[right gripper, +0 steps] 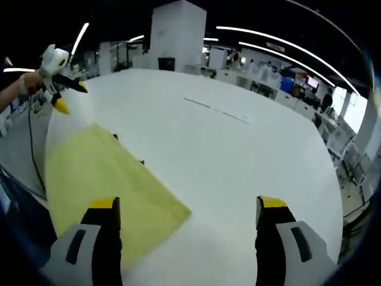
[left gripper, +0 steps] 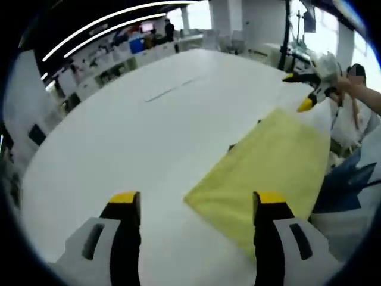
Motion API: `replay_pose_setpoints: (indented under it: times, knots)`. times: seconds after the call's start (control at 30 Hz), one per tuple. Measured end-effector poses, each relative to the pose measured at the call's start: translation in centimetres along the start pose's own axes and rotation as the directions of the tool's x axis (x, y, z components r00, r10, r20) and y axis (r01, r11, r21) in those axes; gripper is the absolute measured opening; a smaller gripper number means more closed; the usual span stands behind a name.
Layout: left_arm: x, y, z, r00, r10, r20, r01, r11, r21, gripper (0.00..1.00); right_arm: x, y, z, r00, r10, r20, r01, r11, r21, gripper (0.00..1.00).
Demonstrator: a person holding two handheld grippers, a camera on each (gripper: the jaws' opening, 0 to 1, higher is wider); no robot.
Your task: Fold the garment on the visible template until the final outline fits inside the template.
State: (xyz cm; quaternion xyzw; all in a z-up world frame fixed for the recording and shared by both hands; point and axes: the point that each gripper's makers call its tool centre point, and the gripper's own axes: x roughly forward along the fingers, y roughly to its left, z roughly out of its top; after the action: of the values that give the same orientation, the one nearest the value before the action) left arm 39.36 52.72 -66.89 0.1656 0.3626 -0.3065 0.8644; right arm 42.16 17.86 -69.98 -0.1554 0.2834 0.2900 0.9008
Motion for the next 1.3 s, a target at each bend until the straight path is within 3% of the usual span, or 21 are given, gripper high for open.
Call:
replay_pose_setpoints:
  times: [0.07, 0.17, 0.33, 0.47, 0.63, 0.93, 1.3]
  knots:
    - [0.0, -0.5, -0.2, 1.000, -0.007, -0.013, 0.007, 1.000, 0.005, 0.88, -0.3, 0.2, 0.2, 1.000, 0.000, 0.005, 0.000, 1.000, -0.014, 0.99]
    - [-0.2, -0.6, -0.2, 1.000, 0.008, -0.021, -0.007, 1.000, 0.019, 0.91, -0.6, 0.7, 0.3, 1.000, 0.013, 0.003, -0.013, 1.000, -0.003, 0.99]
    - [-1.0, -1.0, 1.0, 0.999, 0.011, 0.034, -0.011, 1.000, -0.012, 0.99, -1.3, 1.9, 0.7, 0.999, 0.049, 0.017, -0.049, 0.998, 0.037, 1.00]
    - [-1.5, -2.0, 1.4, 0.999, -0.005, 0.034, 0.004, 0.999, 0.033, 1.00, -2.0, 2.7, 1.6, 0.997, 0.058, 0.054, -0.060, 0.997, 0.044, 1.00]
    - [-2.0, -3.1, 1.9, 0.999, -0.015, 0.048, 0.013, 0.999, 0.053, 1.00, -2.6, 3.5, 1.7, 0.996, 0.071, 0.047, -0.072, 0.997, 0.021, 1.00]
    - [-3.4, -4.0, 1.8, 0.997, -0.037, 0.073, 0.035, 0.999, 0.038, 1.00, -4.5, 4.2, 1.8, 0.994, 0.064, 0.084, -0.069, 0.996, 0.064, 1.00]
    - [-4.9, -5.1, -0.2, 0.997, -0.021, 0.075, 0.025, 0.998, -0.053, 1.00, -6.4, 5.2, 0.6, 0.996, 0.048, 0.078, -0.056, 0.993, 0.102, 1.00]
